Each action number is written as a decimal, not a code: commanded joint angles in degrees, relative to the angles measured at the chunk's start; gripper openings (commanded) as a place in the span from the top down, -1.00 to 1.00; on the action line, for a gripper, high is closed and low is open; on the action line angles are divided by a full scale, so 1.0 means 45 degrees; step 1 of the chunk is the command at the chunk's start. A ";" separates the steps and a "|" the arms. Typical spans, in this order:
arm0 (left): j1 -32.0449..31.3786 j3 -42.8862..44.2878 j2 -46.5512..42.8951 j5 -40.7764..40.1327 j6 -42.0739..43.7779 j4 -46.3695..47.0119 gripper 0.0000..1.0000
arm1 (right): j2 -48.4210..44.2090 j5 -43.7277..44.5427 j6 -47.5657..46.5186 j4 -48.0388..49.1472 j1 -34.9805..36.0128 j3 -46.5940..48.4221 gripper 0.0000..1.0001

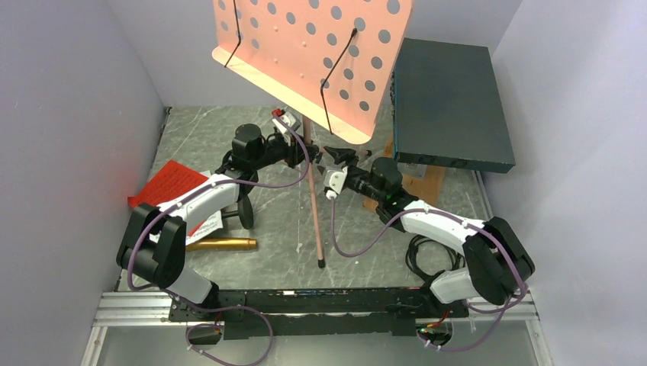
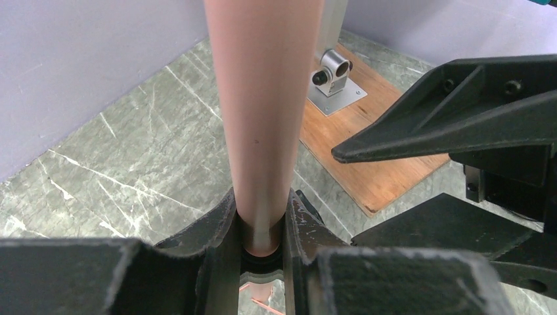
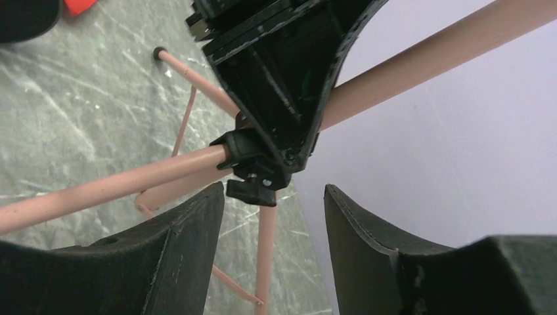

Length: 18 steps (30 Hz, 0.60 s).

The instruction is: Set up the instrument practice props

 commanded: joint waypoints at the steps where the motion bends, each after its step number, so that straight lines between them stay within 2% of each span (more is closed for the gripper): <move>1: 0.0031 0.0230 -0.0471 0.1284 -0.1108 0.0103 1.00 | 0.0165 0.0135 -0.1037 -0.0793 0.0026 0.0442 -0.21; 3: 0.0045 0.0120 -0.0510 0.1209 -0.1142 0.0260 1.00 | 0.0196 0.0093 -0.1078 -0.1077 0.0024 0.0568 -0.20; 11: 0.0084 0.0083 -0.0349 0.1394 -0.1620 0.0591 1.00 | 0.0615 0.0621 -0.0529 0.0081 0.0164 0.0310 -0.13; 18: 0.0084 0.0088 -0.0577 0.1331 -0.1515 0.0496 1.00 | 0.1181 0.1353 -0.0188 0.0692 0.0273 0.0602 0.10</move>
